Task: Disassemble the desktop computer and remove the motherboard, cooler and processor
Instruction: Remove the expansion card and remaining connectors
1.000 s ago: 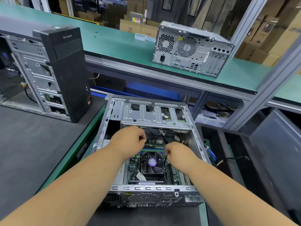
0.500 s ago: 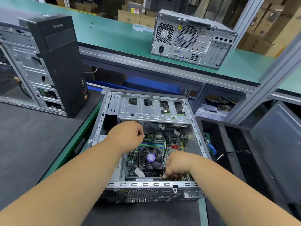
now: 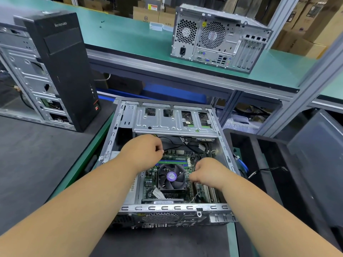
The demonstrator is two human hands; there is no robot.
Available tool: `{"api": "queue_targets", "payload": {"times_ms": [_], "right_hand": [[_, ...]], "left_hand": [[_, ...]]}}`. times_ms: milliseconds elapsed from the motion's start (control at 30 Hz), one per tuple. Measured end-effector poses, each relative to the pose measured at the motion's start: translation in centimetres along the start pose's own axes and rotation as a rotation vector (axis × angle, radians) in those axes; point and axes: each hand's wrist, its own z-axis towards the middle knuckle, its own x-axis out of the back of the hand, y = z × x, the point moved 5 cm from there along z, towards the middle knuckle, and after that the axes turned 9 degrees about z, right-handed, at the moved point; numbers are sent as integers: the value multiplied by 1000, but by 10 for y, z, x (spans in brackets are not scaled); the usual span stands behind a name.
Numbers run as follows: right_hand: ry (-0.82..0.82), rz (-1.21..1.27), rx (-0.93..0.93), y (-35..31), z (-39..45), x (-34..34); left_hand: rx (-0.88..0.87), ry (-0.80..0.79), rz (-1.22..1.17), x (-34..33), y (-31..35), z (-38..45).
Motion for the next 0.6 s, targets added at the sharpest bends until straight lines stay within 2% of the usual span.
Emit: {"api": "queue_targets", "payload": {"times_ms": [100,167,333,400,500,600], "right_hand": [[37,-25,36,0,0,1],[44,-42,41,1,1,1],[-29,-141,0,-1,4,1],[-68,-158,-27,-1,3,3],[-98,-186,-47,-2,1,5],[-152,-185,-65,-5,-4,5]], "left_hand": [[-13,-7,37,0,4,-3],[-95,-33,88,-1,14,-6],[-343,-337,129,-13,67,-9],[-352,-440,171,-20,86,-2],[-318,-583,108,-32,105,9],[-329,-619,100,-40,108,15]]}}
